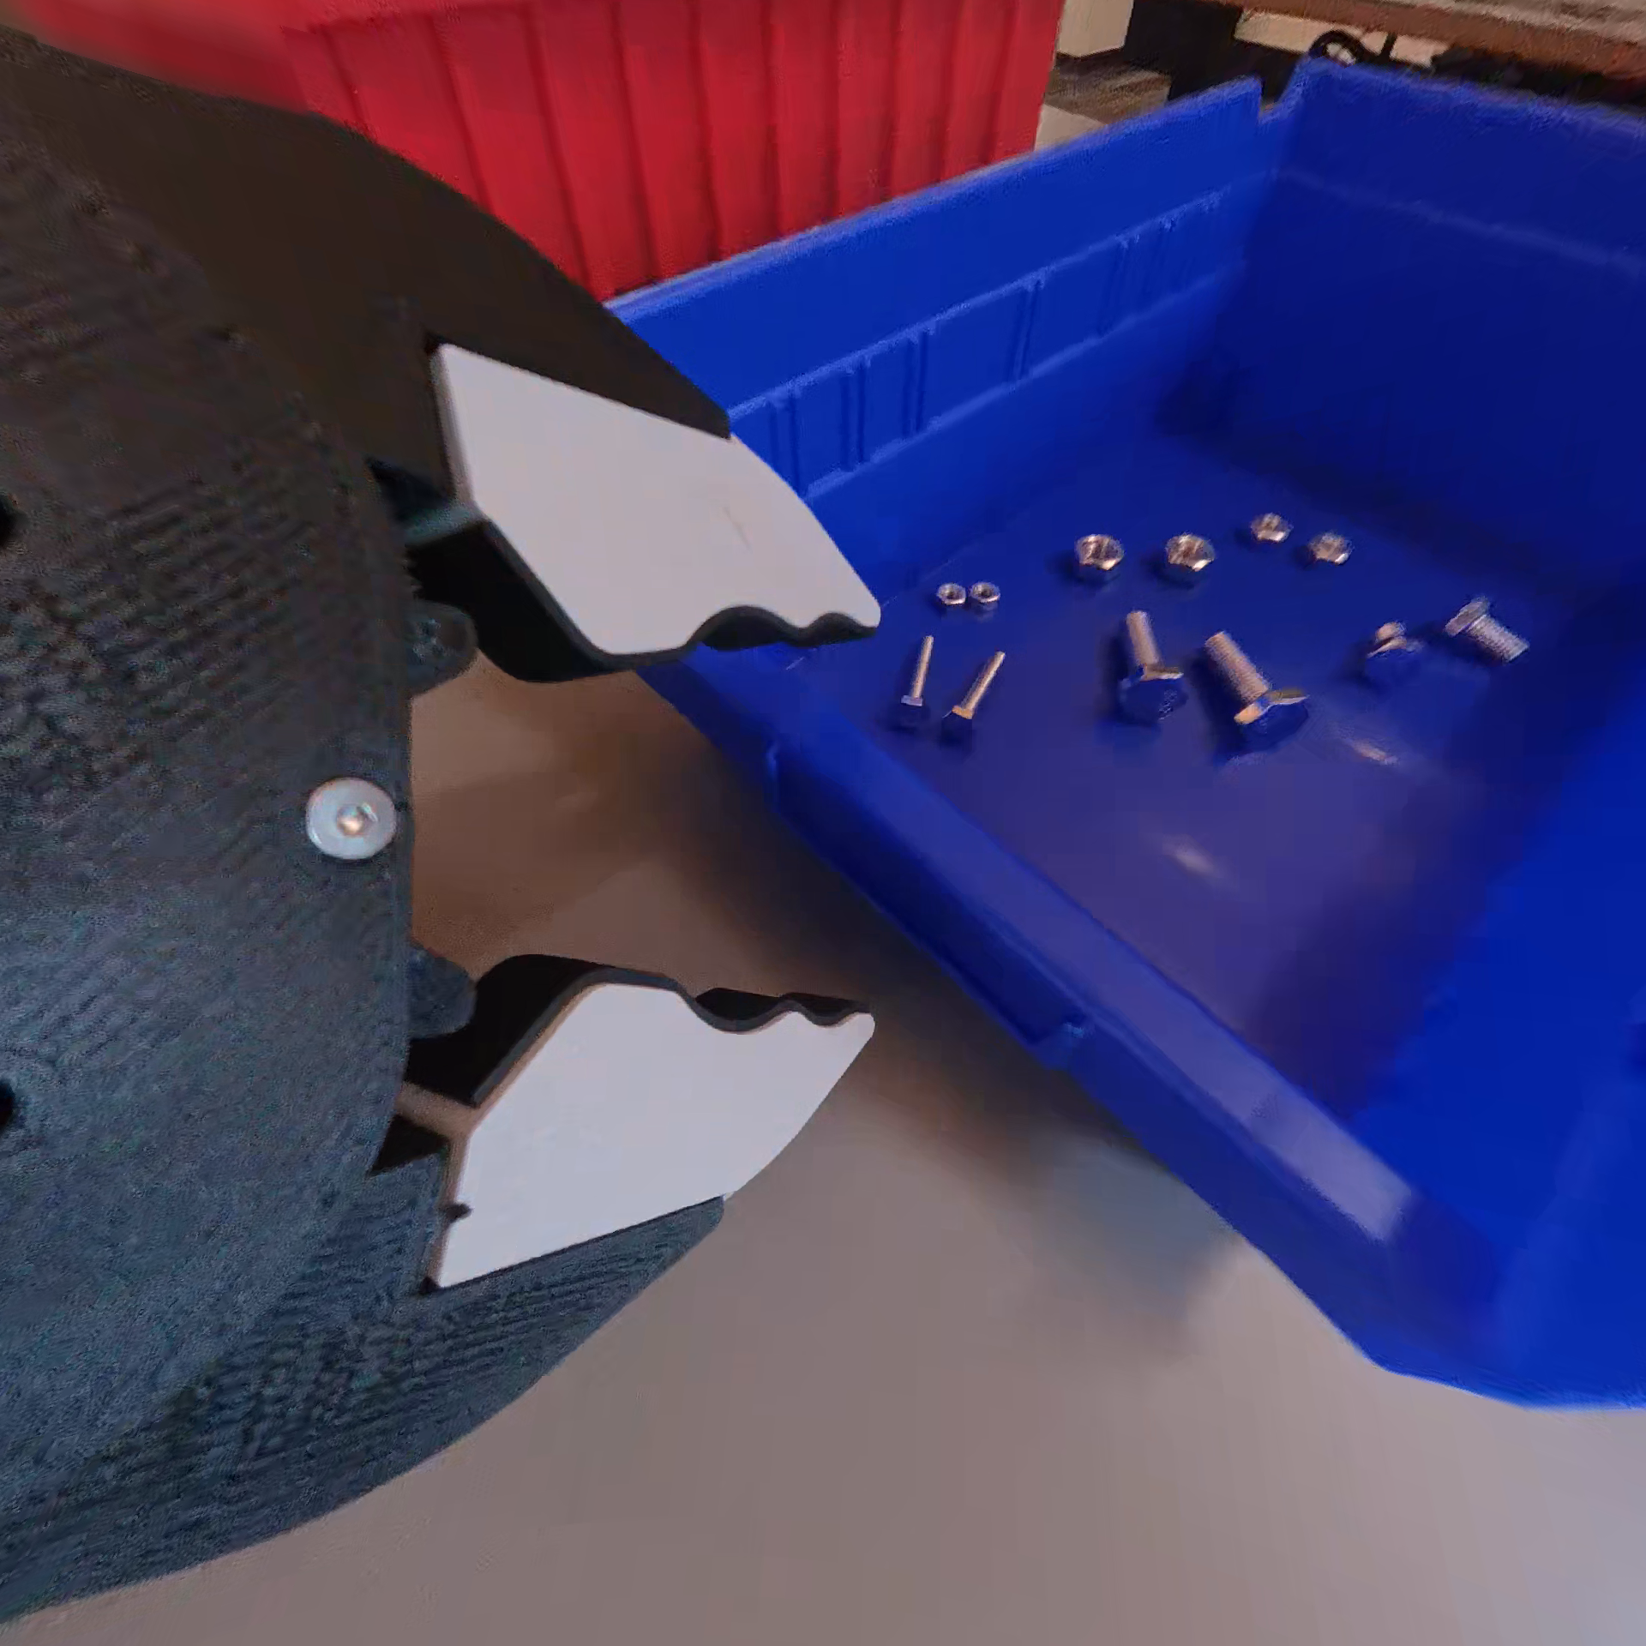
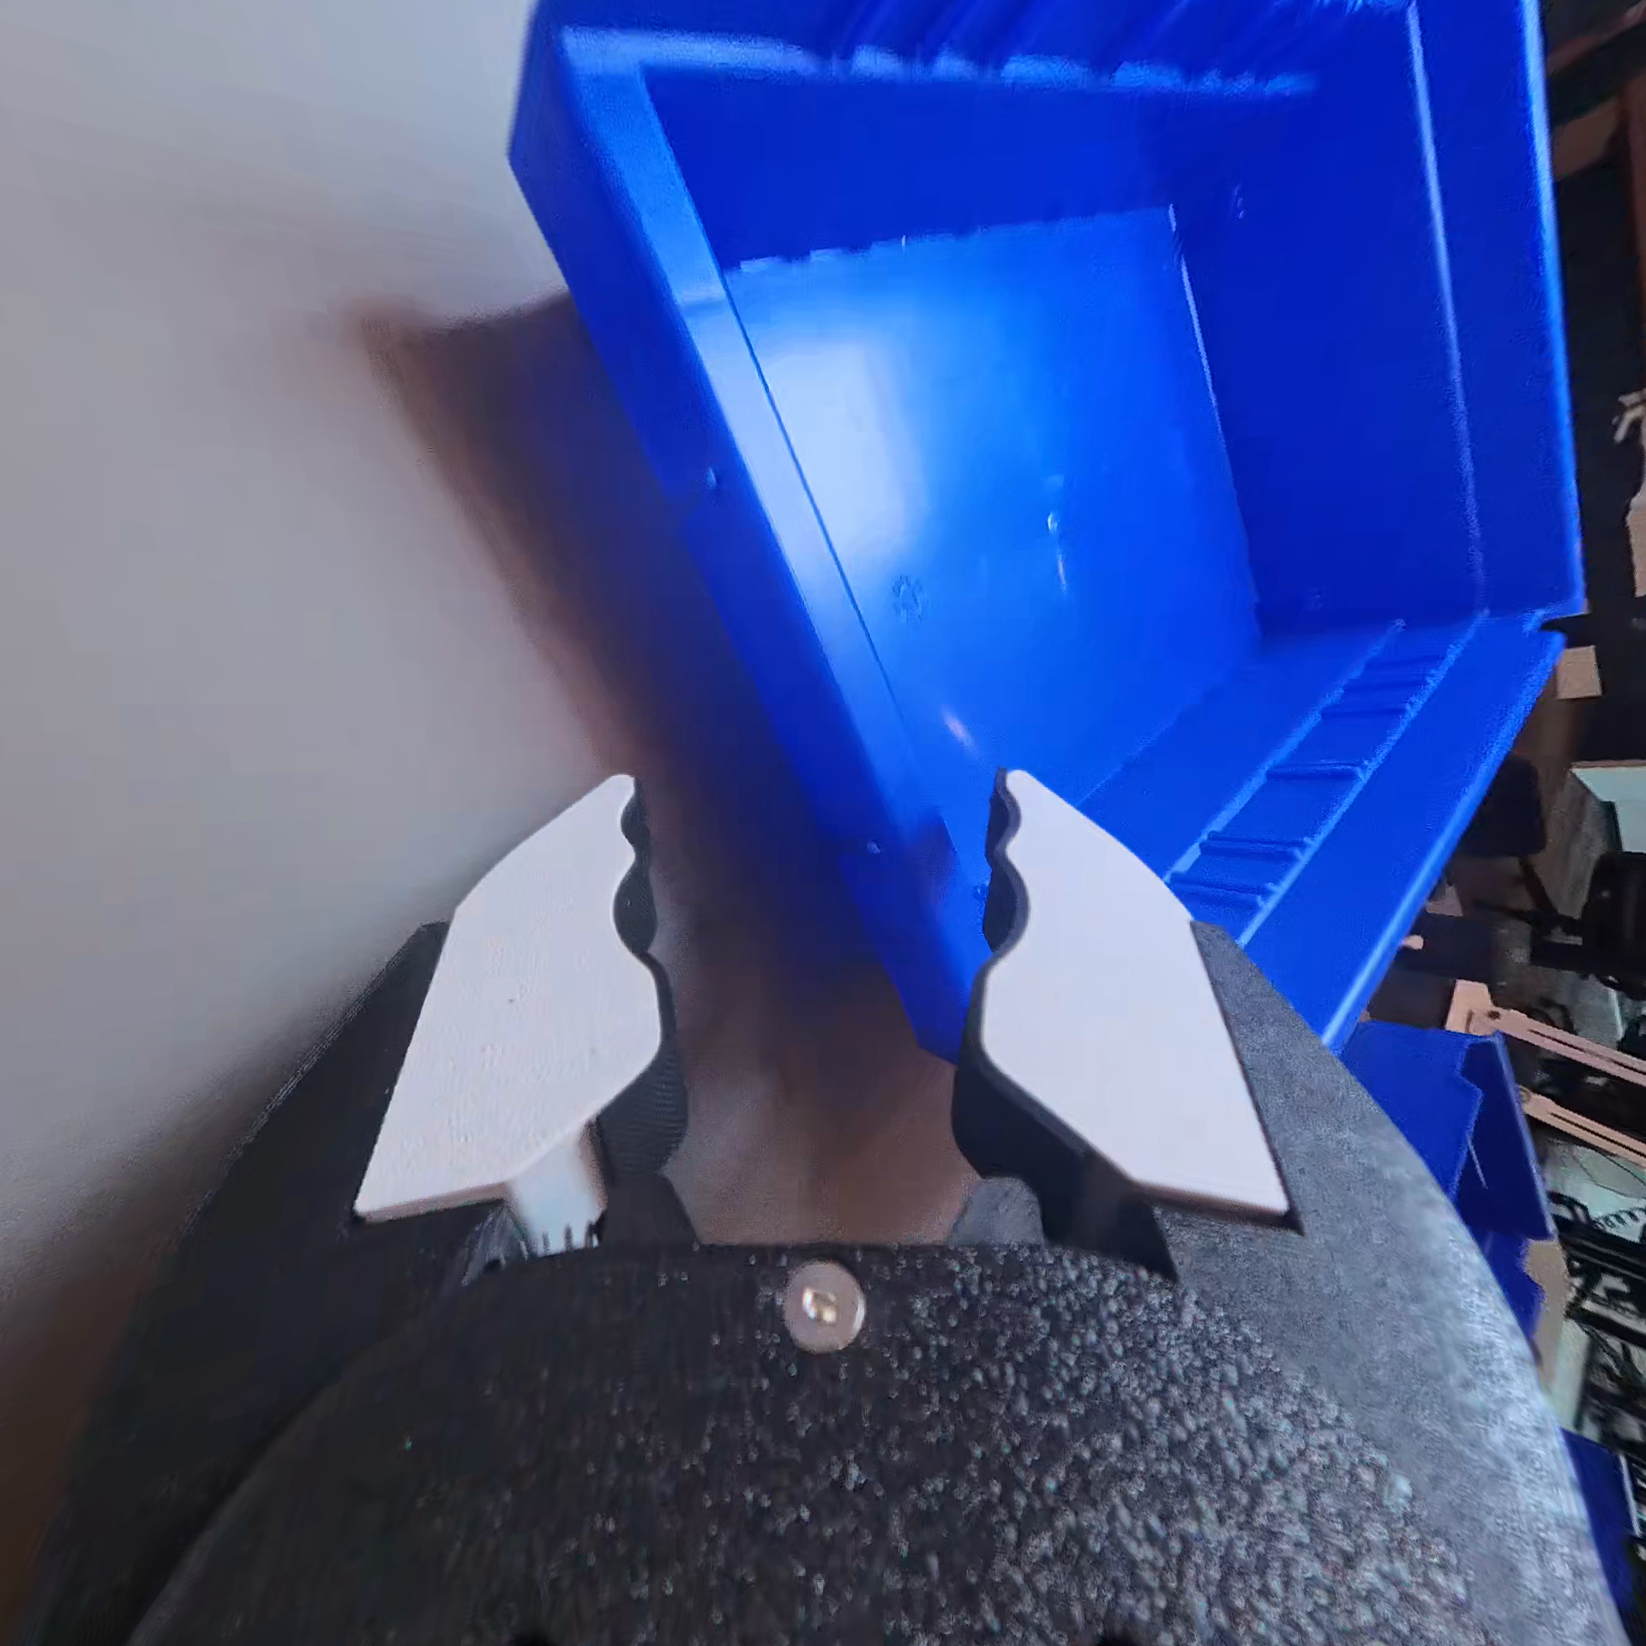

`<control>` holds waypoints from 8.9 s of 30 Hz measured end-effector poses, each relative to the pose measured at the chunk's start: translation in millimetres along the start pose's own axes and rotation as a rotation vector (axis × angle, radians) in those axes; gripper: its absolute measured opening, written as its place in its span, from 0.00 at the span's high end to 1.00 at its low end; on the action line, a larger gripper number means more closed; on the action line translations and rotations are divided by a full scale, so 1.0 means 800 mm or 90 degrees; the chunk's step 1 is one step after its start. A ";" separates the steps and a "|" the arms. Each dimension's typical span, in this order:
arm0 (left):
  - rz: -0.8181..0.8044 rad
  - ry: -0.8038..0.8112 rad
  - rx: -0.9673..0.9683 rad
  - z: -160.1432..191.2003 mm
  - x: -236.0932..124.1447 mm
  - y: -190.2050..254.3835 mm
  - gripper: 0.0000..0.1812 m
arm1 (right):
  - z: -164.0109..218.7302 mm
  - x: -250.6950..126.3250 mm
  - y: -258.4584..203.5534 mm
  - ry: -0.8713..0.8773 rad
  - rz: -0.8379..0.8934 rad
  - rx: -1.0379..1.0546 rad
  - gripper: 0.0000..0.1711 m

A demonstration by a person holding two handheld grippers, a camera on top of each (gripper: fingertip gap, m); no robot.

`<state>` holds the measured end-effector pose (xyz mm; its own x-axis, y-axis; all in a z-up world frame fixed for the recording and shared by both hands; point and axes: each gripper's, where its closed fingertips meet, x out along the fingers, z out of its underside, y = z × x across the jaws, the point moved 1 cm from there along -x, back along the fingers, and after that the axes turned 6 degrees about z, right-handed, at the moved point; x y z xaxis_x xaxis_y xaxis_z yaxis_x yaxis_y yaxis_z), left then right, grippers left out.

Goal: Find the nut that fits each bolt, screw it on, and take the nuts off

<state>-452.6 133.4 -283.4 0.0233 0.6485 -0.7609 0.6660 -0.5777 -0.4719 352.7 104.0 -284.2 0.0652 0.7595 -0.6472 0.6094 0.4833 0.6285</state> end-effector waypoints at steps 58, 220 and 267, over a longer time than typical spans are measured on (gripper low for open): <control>0.190 -0.148 -0.420 -0.150 0.064 -0.013 0.85 | -0.263 -0.065 -0.121 0.455 -0.082 0.384 1.00; 0.365 -0.460 -0.040 -0.086 0.096 -0.024 0.90 | -0.371 -0.082 -0.177 0.623 -0.509 0.315 0.89; 0.530 -0.172 0.679 -0.454 -0.177 0.320 0.88 | -0.411 -0.150 -0.219 0.694 -0.491 0.324 0.89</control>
<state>-14.4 73.7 -134.4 -0.0964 -0.1172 -0.9884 -0.3640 -0.9201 0.1446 -21.7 71.6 -175.2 -0.8944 0.4451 0.0453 0.4397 0.8932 -0.0939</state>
